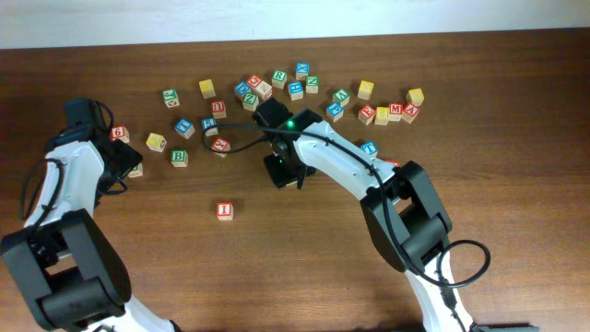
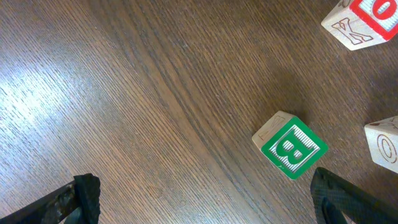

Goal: Spell out ICRA
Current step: 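Lower the C block right of the red I block and open the right gripper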

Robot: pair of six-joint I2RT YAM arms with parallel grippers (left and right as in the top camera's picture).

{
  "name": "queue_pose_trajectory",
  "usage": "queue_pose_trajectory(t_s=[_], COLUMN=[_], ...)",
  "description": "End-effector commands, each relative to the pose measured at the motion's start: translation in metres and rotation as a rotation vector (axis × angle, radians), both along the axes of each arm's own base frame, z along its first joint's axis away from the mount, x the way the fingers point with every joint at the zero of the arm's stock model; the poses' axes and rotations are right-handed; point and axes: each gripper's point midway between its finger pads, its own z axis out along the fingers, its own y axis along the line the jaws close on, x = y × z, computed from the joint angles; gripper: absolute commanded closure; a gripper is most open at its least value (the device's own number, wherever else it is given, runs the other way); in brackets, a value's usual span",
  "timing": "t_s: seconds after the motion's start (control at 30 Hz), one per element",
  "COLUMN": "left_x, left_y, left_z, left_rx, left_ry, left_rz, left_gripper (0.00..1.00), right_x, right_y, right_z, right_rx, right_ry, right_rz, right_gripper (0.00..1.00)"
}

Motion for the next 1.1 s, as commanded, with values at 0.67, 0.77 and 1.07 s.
queue_pose_trajectory(t_s=[0.67,0.77,1.07], left_x=[-0.001,-0.001,-0.001], left_y=[0.001,0.001,0.001], left_z=[0.007,0.007,0.007], left_rx=[0.008,0.008,0.008], left_ry=[-0.017,-0.017,-0.017], left_rz=[0.005,0.005,0.005], left_gripper=[0.01,0.01,0.01], right_x=[-0.019,-0.036,-0.072], right_y=[0.005,0.01,0.052], right_z=[0.02,0.019,0.019], right_rx=[0.024,0.016,0.042], right_ry=[0.037,0.087,0.106], right_rz=[-0.055,-0.039,-0.061], right_gripper=[0.83,0.83,0.82])
